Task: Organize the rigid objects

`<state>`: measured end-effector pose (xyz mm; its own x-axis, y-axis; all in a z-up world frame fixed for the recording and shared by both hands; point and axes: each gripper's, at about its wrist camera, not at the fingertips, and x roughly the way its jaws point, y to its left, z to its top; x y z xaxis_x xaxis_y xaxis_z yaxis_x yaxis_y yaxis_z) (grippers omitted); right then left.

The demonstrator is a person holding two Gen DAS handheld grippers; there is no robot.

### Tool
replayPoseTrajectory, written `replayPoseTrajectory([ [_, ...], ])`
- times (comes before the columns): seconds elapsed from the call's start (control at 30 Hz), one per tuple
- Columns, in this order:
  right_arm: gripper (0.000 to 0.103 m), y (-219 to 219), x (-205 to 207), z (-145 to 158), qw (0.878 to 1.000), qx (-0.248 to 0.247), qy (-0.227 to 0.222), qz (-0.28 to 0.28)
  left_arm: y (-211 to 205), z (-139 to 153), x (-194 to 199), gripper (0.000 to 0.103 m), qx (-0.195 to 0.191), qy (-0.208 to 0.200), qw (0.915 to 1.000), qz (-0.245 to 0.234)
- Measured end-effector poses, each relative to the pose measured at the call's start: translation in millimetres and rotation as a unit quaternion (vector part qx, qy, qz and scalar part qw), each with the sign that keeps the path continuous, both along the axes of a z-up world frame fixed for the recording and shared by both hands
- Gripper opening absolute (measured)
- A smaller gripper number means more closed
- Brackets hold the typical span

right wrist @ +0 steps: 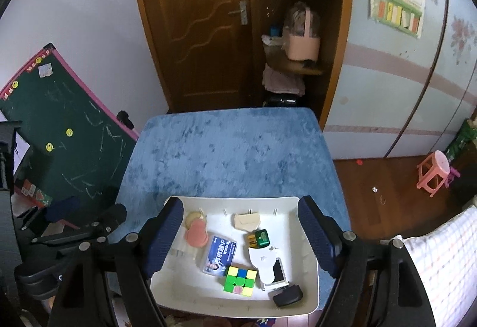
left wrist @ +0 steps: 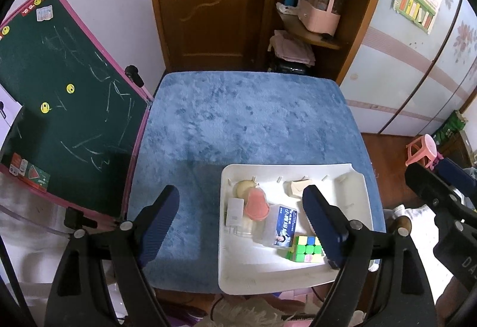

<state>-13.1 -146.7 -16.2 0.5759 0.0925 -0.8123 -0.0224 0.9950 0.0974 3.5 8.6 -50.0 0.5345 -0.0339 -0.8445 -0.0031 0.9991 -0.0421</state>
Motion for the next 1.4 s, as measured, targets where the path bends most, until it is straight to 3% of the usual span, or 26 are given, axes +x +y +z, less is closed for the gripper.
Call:
replayPoseTrajectory([
  [0.47,0.08,8,1,-6,1.0,-0.009,0.016,-0.005,-1,4,-4,0.087,0.042,-0.008,0.9991,-0.002],
  [1.4,0.08,7,-1,-9,0.999,-0.023,0.021,-0.015,-5,3,-1,0.087,0.039,-0.004,0.9991,-0.017],
])
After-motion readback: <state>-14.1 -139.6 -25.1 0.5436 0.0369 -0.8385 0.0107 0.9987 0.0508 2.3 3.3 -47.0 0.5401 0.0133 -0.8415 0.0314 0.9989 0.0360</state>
